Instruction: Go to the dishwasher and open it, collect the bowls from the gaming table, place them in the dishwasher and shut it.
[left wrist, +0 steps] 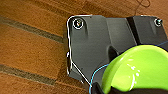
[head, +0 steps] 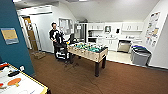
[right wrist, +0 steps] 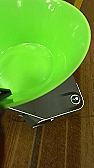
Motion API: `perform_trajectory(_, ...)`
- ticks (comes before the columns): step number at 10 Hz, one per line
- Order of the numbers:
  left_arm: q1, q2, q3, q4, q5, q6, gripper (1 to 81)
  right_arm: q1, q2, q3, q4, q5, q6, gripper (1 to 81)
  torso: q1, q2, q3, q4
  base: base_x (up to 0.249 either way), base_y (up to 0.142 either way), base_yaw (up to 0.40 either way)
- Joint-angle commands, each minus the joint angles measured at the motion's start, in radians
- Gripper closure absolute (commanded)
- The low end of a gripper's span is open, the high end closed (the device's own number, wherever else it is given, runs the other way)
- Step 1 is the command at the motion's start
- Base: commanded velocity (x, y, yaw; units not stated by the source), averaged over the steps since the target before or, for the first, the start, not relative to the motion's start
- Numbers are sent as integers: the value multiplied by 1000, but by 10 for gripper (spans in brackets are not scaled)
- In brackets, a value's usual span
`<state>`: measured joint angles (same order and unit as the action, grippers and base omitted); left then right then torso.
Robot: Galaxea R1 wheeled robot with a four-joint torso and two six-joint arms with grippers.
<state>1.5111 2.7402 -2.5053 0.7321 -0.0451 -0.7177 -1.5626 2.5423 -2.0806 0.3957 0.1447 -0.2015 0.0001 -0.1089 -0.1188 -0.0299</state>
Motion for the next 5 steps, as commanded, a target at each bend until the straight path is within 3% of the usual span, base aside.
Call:
perform_trajectory(1,-50,-23,-1,7,39,3,811,51,-31,11,-11,-60,-4,811,0,0,0,0,0,0,0)
perform_trajectory(3,-48,-28,-1,9,2,3,811,49,-31,12,-11,-60,-3,811,0,0,0,0,0,0,-173)
perform_trajectory(5,-48,-29,-3,9,2,3,811,51,-31,13,-11,-60,-3,811,0,0,0,0,0,0,-374)
